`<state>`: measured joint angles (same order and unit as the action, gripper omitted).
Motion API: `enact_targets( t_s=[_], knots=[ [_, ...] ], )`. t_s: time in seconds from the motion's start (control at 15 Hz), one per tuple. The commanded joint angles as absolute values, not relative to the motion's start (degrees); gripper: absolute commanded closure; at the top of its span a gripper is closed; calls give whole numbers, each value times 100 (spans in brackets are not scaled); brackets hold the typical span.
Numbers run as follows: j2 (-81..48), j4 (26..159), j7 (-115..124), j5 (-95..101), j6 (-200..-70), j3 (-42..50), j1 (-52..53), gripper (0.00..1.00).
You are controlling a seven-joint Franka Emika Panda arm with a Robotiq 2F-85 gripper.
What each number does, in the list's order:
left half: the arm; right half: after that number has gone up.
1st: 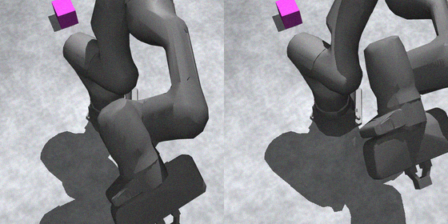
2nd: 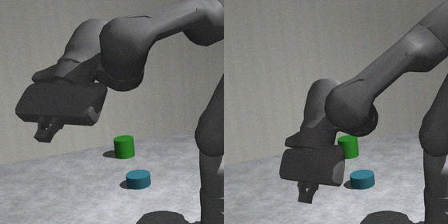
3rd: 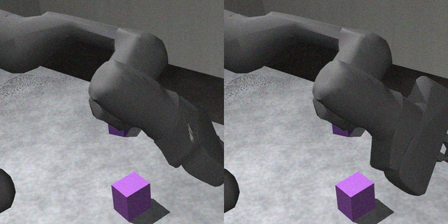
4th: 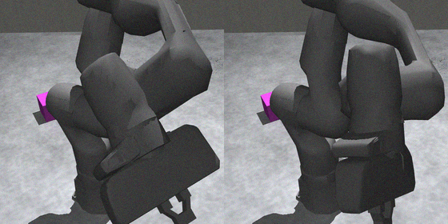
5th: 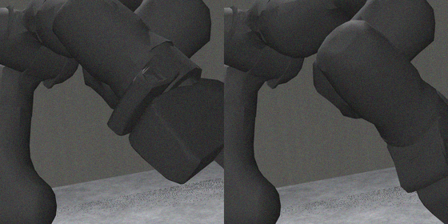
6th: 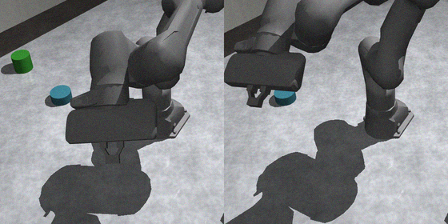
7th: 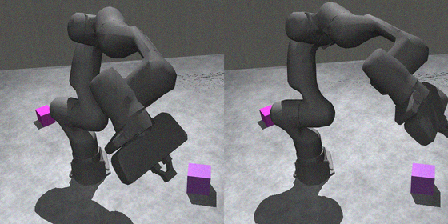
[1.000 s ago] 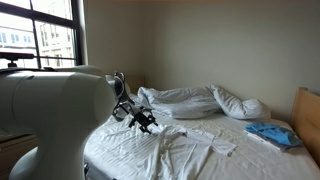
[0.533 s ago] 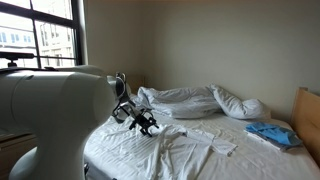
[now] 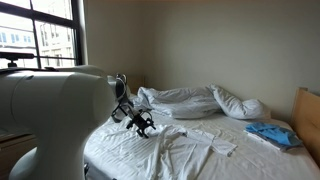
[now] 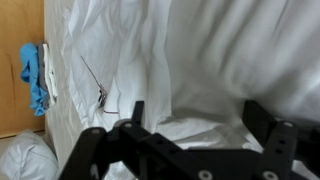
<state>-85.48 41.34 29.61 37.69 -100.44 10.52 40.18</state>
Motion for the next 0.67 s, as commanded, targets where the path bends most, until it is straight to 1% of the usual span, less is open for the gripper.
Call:
enact_targets(
  t_s=[0.0,0.33,0.6],
  knots=[
    [-8548,4189,2582,3999,-10365,1087,4198,0],
    [-8554,4280,2380,4375,-10938,1117,4363,0],
    [-8554,4263,2425,4561,-11020,1201,4272,0]
  ],
)
